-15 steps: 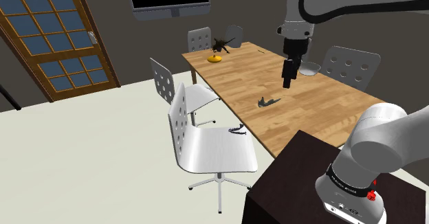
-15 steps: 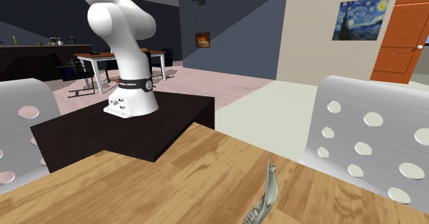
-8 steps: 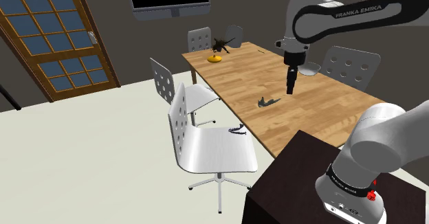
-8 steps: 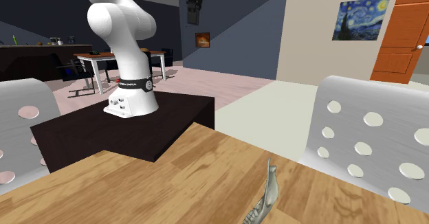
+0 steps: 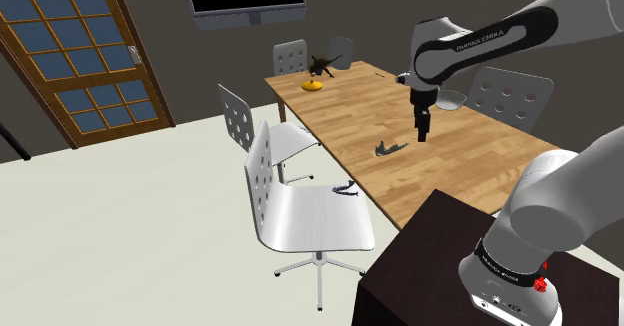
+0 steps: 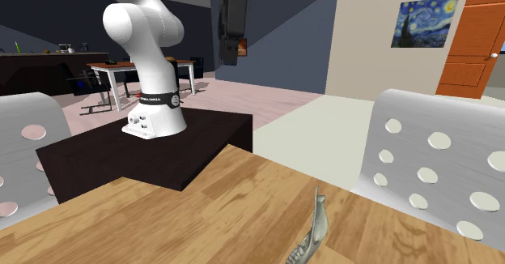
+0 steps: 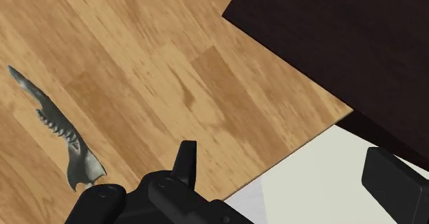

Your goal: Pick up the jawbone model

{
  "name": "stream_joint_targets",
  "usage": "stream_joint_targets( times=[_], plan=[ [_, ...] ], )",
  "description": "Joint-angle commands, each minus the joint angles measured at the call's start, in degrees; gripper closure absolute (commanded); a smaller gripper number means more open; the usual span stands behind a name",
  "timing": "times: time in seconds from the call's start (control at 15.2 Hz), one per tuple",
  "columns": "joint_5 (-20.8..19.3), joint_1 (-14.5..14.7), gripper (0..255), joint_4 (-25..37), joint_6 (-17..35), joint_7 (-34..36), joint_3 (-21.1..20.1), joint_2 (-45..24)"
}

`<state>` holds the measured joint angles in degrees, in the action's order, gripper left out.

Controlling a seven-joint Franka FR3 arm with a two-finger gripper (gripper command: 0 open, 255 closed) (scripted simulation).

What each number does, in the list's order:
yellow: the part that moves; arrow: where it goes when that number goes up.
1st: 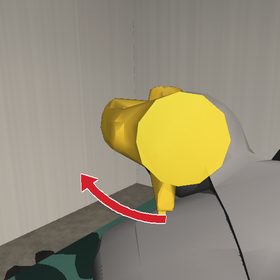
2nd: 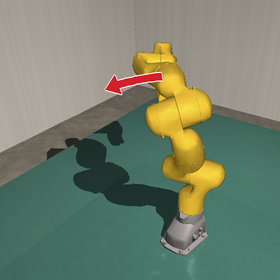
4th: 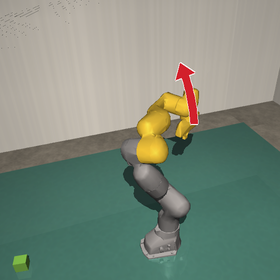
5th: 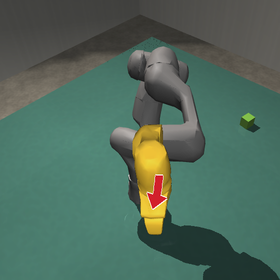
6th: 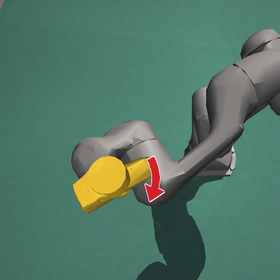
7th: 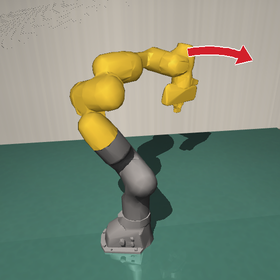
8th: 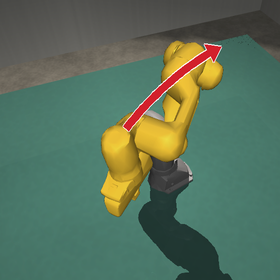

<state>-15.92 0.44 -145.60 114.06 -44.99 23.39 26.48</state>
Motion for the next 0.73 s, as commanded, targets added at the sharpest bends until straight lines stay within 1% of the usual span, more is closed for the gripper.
stream_joint_targets(
  times=[0.0,0.2,0.33,0.46,0.66],
  plan=[
    [-0.6,0.6,0,1.1,4.1,-4.4,2.3,-4.6],
    [-0.5,1.4,0,3.1,9.4,-11.0,5.5,-11.4],
    [0.5,2.0,0,4.9,12.8,-15.8,7.3,-16.3],
    [2.3,2.4,0,6.9,16.1,-20.8,8.7,-21.4],
    [6.3,2.3,0,10.6,20.5,-28.8,9.7,-29.4]
  ],
)
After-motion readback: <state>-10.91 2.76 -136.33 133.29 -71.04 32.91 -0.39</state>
